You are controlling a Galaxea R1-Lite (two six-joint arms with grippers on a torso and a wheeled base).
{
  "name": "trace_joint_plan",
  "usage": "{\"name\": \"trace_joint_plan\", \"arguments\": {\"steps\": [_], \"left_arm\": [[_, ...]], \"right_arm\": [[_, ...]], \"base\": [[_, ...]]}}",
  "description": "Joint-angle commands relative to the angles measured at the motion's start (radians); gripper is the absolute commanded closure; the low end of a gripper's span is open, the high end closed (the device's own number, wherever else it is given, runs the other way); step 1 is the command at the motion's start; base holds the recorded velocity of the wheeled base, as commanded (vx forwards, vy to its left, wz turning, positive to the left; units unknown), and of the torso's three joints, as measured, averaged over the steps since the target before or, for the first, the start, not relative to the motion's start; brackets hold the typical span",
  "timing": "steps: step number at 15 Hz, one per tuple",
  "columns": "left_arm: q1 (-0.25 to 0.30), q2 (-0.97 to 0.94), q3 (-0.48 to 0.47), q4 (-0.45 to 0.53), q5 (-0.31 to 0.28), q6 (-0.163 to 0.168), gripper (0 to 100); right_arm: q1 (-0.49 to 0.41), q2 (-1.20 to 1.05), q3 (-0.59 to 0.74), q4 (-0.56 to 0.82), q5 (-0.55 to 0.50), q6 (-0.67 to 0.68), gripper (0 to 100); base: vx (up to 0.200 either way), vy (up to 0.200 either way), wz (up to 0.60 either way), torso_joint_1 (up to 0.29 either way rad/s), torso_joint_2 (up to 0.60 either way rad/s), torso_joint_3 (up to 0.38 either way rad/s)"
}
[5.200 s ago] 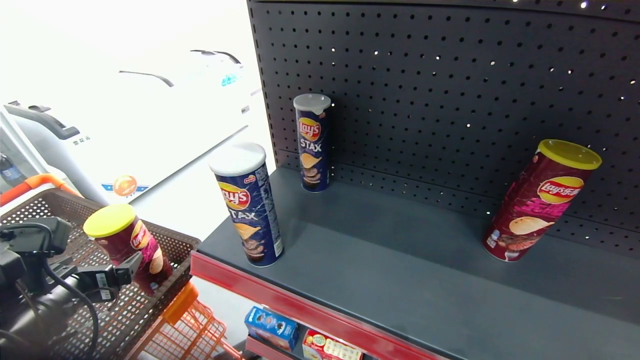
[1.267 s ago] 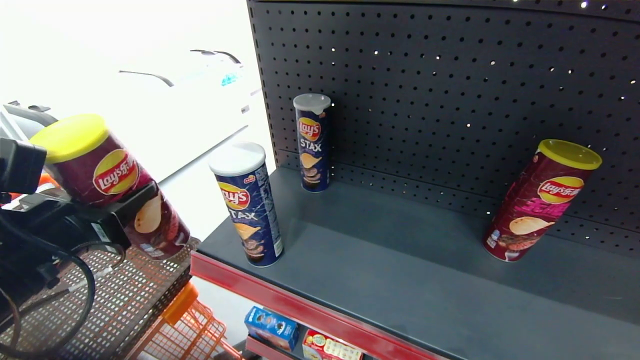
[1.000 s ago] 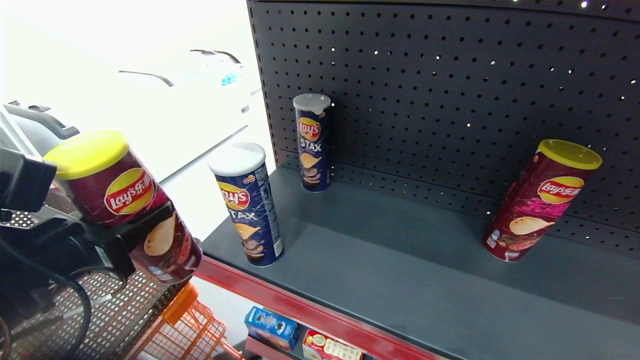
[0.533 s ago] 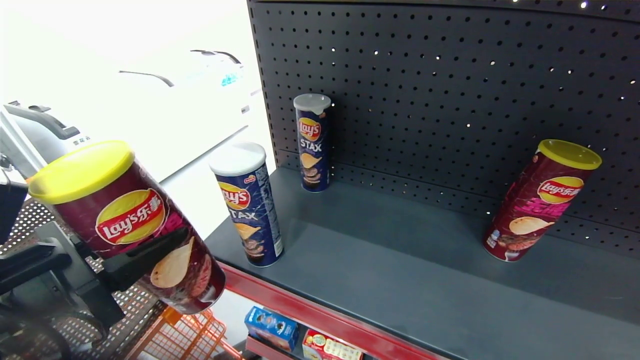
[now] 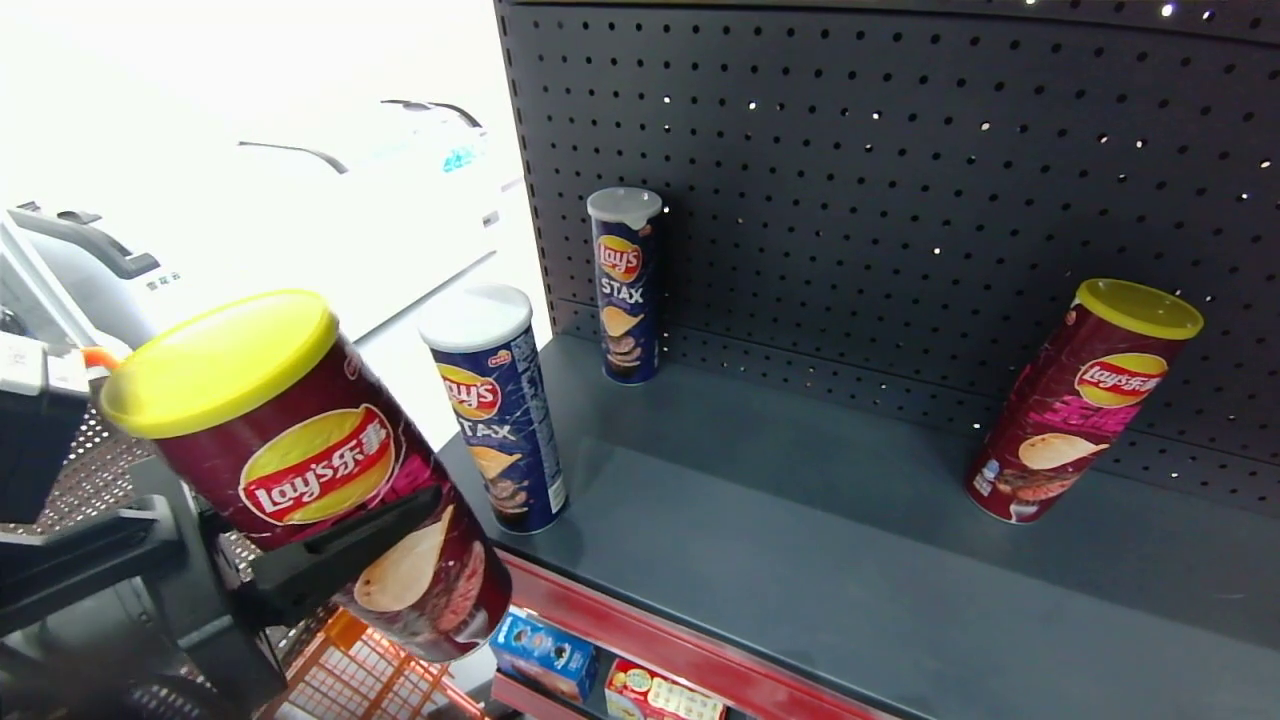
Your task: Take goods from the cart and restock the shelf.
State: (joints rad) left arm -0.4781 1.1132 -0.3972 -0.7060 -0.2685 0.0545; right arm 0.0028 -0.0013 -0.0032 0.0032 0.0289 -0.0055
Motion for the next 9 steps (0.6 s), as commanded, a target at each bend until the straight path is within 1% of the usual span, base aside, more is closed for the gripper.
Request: {"name": "trace_joint_plan", "arguments": {"steps": [1,3,5,7,8,9], "left_arm": [[-0.048,0.053,-0.026,-0.001,-0.001,0.001,100],[-0.093,0.103,-0.074,-0.001,-0.003,0.001,100],[-0.16,0.158,-0.095,-0.004,-0.003,-0.001,100],[-0.195,0.218,-0.117,-0.006,-0.006,0.001,100],[-0.212,0.243,-0.144,-0.006,-0.006,-0.001,100],[-0.217,0.27,-0.176,-0.004,-0.006,-0.001,100]], "right_arm": [[0.0,0.001,0.0,0.0,0.0,-0.001,0],[0.0,0.001,0.0,0.0,0.0,-0.001,0],[0.0,0.001,0.0,0.0,0.0,-0.001,0],[0.0,0.001,0.0,0.0,0.0,-0.001,0],[0.0,0.001,0.0,0.0,0.0,-0.001,0],[0.0,0.001,0.0,0.0,0.0,-0.001,0]], "base": [[0.0,0.0,0.0,0.0,0.0,0.0],[0.0,0.0,0.0,0.0,0.0,0.0],[0.0,0.0,0.0,0.0,0.0,0.0],[0.0,0.0,0.0,0.0,0.0,0.0],[0.0,0.0,0.0,0.0,0.0,0.0],[0.0,0.0,0.0,0.0,0.0,0.0]]}}
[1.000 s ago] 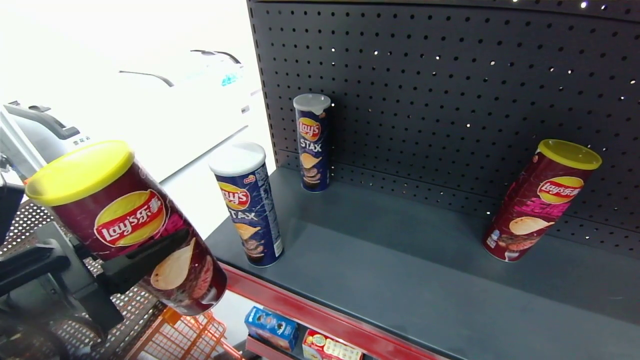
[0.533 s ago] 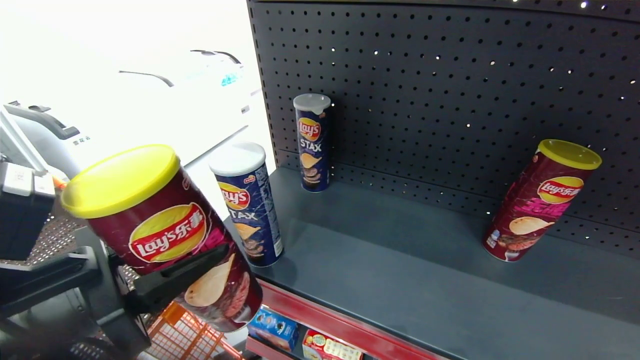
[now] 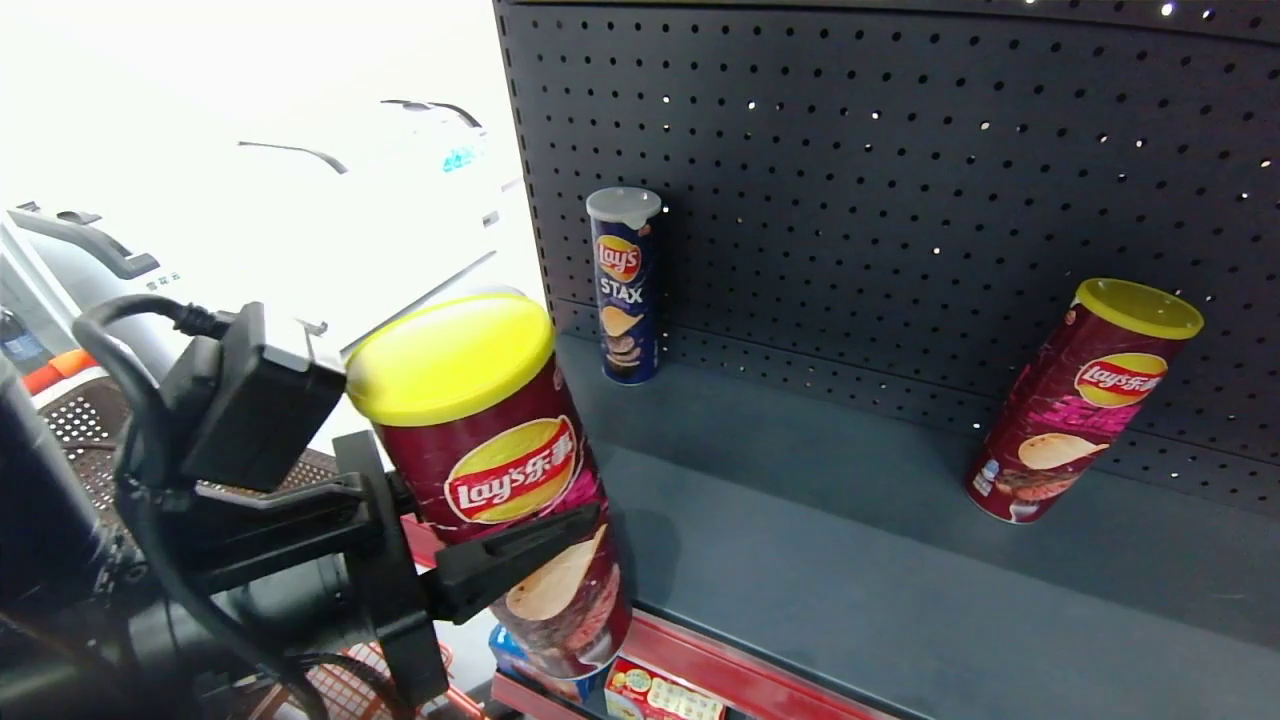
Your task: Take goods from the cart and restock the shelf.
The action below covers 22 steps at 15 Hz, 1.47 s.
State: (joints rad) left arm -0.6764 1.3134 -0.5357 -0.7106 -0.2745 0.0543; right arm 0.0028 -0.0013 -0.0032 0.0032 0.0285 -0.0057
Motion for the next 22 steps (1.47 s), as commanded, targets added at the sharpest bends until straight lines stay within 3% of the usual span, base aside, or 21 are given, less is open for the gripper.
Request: {"name": "trace_joint_plan", "arguments": {"steps": [1,10,12,22], "left_arm": [[-0.02,0.095,-0.069,0.002,-0.002,-0.001,100],[-0.005,0.185,-0.099,-0.009,-0.014,0.001,100],[-0.006,0.202,-0.116,-0.009,-0.014,0.016,100],[0.0,0.218,-0.162,-0.009,-0.022,0.018,100]], "right_arm": [[0.0,0.001,0.0,0.0,0.001,0.0,0],[0.0,0.001,0.0,0.0,0.002,-0.003,0],[0.0,0.001,0.0,0.0,0.002,-0.003,0],[0.0,0.001,0.0,0.0,0.002,-0.003,0]], "base": [[0.0,0.0,0.0,0.0,0.0,0.0],[0.0,0.0,0.0,0.0,0.0,0.0],[0.0,0.0,0.0,0.0,0.0,0.0],[0.0,0.0,-0.54,0.005,0.0,0.003]]}}
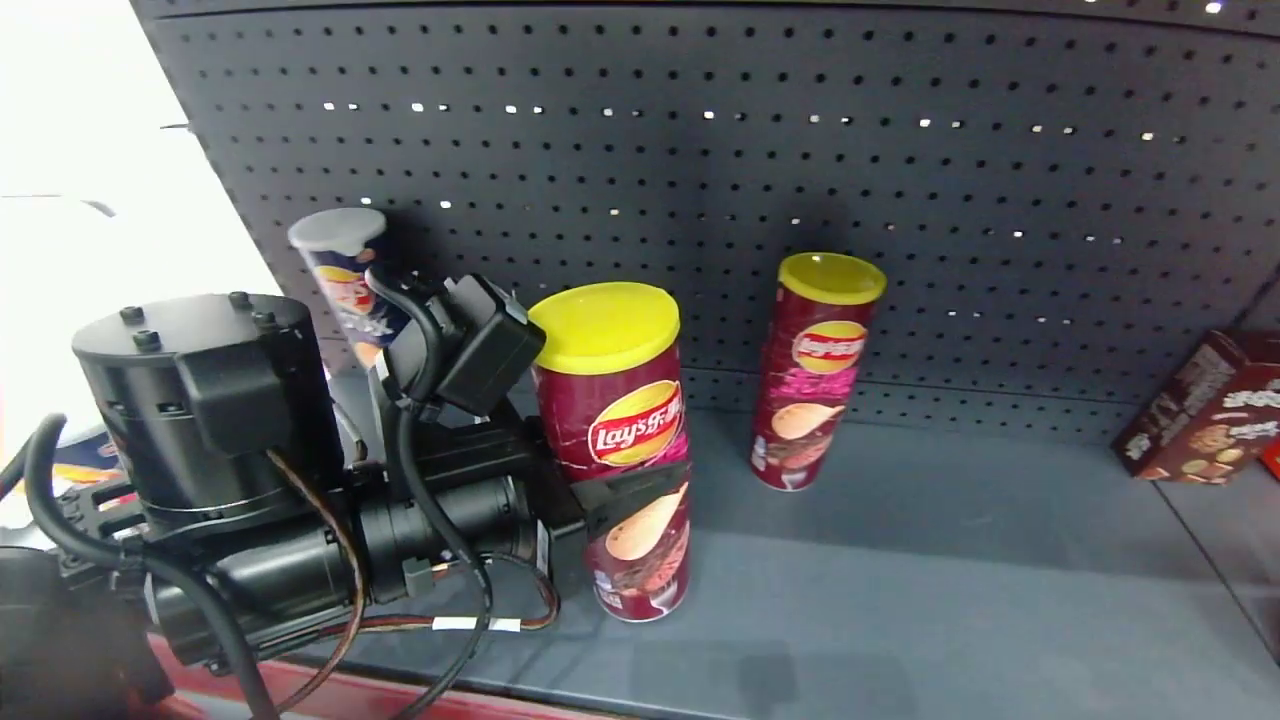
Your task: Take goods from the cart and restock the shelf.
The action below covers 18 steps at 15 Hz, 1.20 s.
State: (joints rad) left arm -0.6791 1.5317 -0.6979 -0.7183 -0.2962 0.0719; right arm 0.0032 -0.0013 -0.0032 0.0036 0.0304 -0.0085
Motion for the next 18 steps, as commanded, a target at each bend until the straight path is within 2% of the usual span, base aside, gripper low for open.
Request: {"name": "trace_joint_plan", "arguments": {"steps": [1,4,14,16,18], "left_arm": [[0.013,-0.001,0.001,-0.001,0.0,0.0,100],[0.039,-0.007,0.003,-0.001,0.0,0.0,100],[0.058,-0.05,0.031,0.0,0.0,0.0,100],[0.059,-0.058,0.051,-0.001,0.0,0.0,100],[0.061,-0.059,0.047,-0.001,0.0,0.0,100]], "right_arm": [[0.0,0.001,0.0,-0.001,-0.001,0.004,0],[0.0,0.001,0.0,-0.001,-0.001,0.002,0],[0.0,0.001,0.0,-0.001,0.0,0.001,0],[0.0,0.001,0.0,-0.001,0.0,0.001,0],[0.0,0.001,0.0,-0.001,0.0,0.001,0]], "base": [[0.0,0.0,0.0,0.0,0.0,0.0],[0.0,0.0,0.0,0.0,0.0,0.0],[0.0,0.0,0.0,0.0,0.0,0.0],[0.0,0.0,-0.6,0.002,0.0,0.002],[0.0,0.0,0.0,0.0,0.0,0.0]]}}
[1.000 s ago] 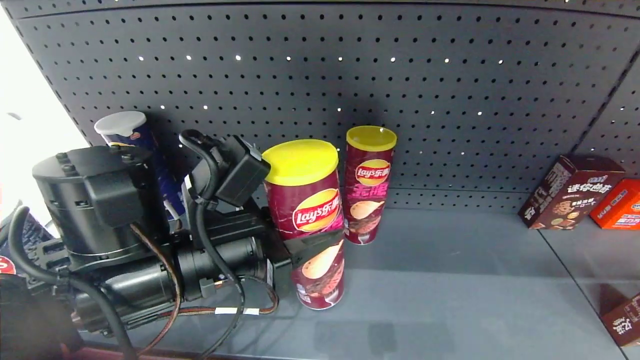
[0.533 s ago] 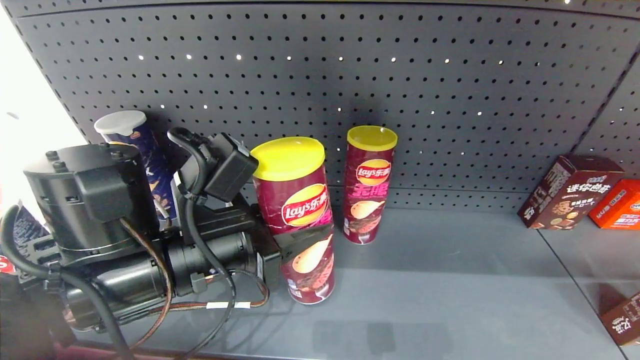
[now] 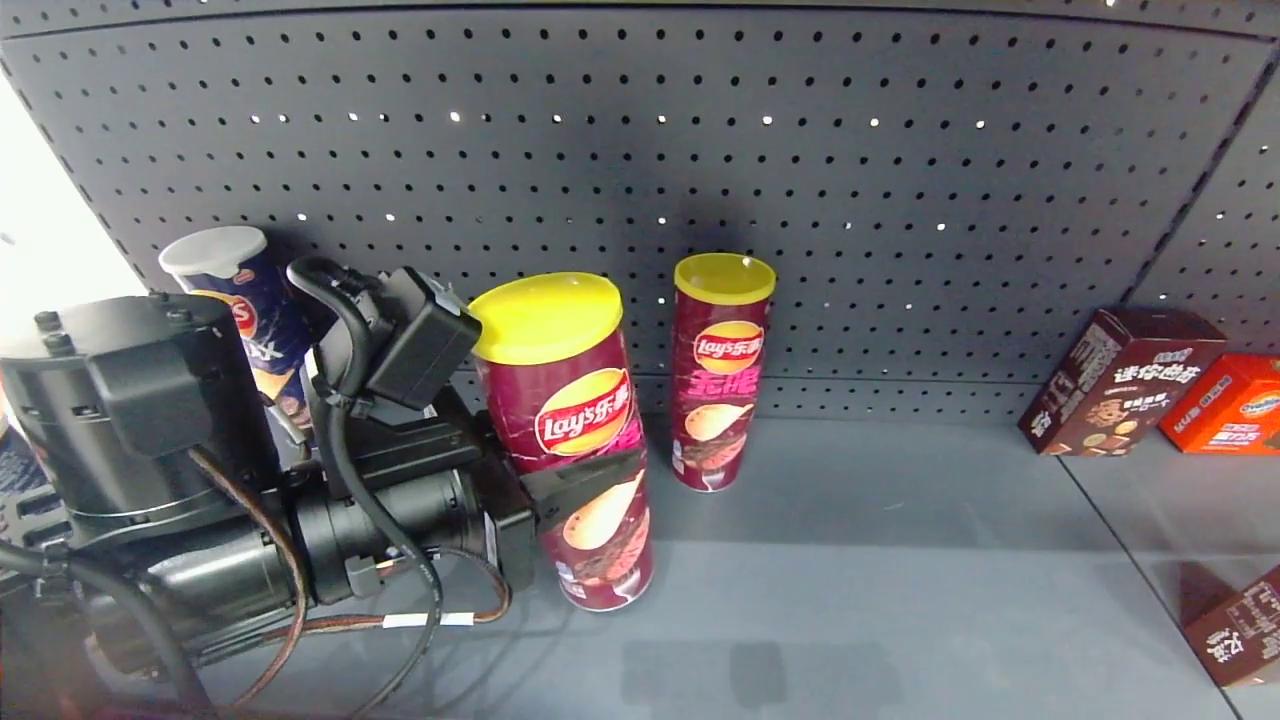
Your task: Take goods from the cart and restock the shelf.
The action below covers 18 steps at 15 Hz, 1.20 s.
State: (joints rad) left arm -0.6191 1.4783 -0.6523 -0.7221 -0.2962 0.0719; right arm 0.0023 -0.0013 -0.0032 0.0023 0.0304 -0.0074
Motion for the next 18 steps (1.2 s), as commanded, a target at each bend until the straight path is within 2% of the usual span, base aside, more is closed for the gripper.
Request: {"name": "trace_joint_plan", "arguments": {"steps": [1,4,5,6,8,10,13,15,16,18], "left_arm": [[0.006,-0.01,0.005,0.004,0.0,0.0,100],[0.025,-0.036,0.03,0.004,0.0,0.0,100],[0.035,-0.044,0.043,0.004,0.0,0.0,100],[0.038,-0.049,0.051,0.004,0.0,0.0,100],[0.038,-0.052,0.068,0.003,0.0,0.0,100],[0.038,-0.055,0.069,0.004,0.0,0.0,100],[0.058,-0.066,0.071,0.009,0.0,0.0,100],[0.062,-0.072,0.074,0.01,0.0,0.0,100],[0.067,-0.078,0.089,0.01,0.002,0.0,100],[0.068,-0.078,0.088,0.01,0.002,-0.001,100]], "right_arm": [[0.001,0.001,0.0,0.001,0.0,0.0,0],[0.001,0.001,0.0,0.001,0.008,-0.011,0],[-0.001,0.004,-0.049,-0.03,0.002,-0.031,0],[0.005,0.076,-0.158,-0.028,0.008,-0.029,0],[0.038,0.138,-0.253,-0.008,0.028,-0.029,0],[0.077,0.196,-0.347,0.082,0.051,-0.029,0],[0.14,0.305,-0.399,0.084,0.171,-0.029,0],[0.145,0.36,-0.443,0.087,0.181,-0.029,0],[0.16,0.494,-0.523,0.084,0.207,-0.032,0],[0.179,0.595,-0.581,0.068,0.227,-0.036,0]], "base": [[0.0,0.0,0.0,0.0,0.0,0.0],[0.0,0.0,0.0,0.0,0.0,0.0],[0.0,0.0,0.0,0.0,0.0,0.0],[0.0,0.0,0.0,0.0,0.0,0.0],[0.0,0.0,0.0,0.0,0.0,0.0],[0.0,0.0,0.0,0.0,0.0,0.0],[0.0,0.0,0.0,0.0,0.0,0.0],[0.0,0.0,0.0,0.0,0.0,0.0],[0.0,0.0,0.0,0.0,0.0,0.0],[0.0,0.0,0.0,0.0,0.0,0.0]]}}
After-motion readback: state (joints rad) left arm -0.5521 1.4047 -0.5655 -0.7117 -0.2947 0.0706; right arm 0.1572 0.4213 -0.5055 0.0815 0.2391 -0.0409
